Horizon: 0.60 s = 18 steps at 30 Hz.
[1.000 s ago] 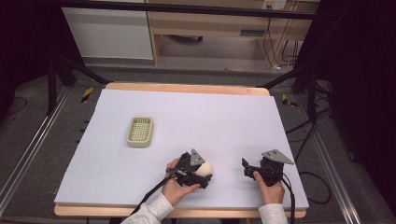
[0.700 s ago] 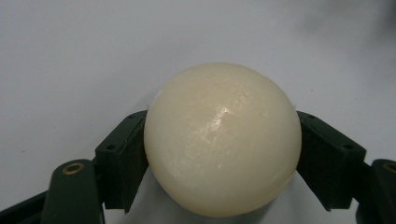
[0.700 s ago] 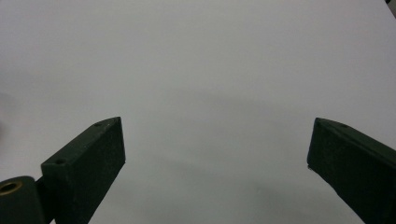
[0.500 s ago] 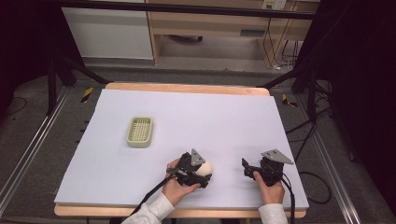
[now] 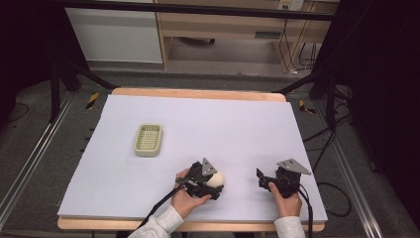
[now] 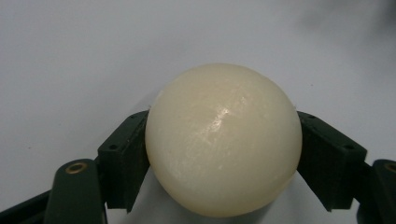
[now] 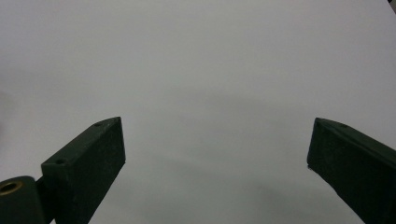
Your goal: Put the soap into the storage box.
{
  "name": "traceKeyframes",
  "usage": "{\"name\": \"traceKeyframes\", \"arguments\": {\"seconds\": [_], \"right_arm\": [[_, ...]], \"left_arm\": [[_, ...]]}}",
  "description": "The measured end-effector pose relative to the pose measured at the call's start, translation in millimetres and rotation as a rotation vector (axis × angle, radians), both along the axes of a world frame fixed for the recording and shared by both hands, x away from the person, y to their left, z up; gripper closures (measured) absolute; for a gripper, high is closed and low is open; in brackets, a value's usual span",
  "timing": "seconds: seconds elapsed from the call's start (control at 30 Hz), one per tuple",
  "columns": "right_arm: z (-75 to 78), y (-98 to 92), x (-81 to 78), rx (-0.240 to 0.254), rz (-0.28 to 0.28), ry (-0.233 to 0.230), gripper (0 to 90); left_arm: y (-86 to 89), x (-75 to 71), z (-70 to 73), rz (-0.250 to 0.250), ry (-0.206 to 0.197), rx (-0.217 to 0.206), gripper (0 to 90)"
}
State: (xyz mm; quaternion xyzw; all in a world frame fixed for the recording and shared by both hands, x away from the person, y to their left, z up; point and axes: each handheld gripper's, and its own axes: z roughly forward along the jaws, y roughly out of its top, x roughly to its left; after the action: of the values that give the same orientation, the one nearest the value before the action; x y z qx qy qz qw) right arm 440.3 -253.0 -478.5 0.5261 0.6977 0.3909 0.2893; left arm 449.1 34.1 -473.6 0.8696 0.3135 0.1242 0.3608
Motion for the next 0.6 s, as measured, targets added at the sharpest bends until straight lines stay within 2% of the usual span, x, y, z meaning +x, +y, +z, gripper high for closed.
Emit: {"name": "traceKeyframes", "arguments": {"seconds": [0.13, 0.37, 0.6], "right_arm": [[0.0, -0.1, -0.1, 0.001, 0.0, 0.0, 4.7], [0.0, -0.3, -0.4, 0.0, 0.0, 0.0, 4.7], [0.0, -0.3, -0.3, 0.0, -0.001, -0.001, 4.7]], "left_arm": [[2.8, -0.1, 3.8, 0.001, 0.0, -0.009, 24.3], [10.6, -1.0, 12.8, -0.011, -0.012, 0.012, 24.3], [18.3, 2.1, 18.2, -0.004, -0.013, 0.009, 24.3]]}}
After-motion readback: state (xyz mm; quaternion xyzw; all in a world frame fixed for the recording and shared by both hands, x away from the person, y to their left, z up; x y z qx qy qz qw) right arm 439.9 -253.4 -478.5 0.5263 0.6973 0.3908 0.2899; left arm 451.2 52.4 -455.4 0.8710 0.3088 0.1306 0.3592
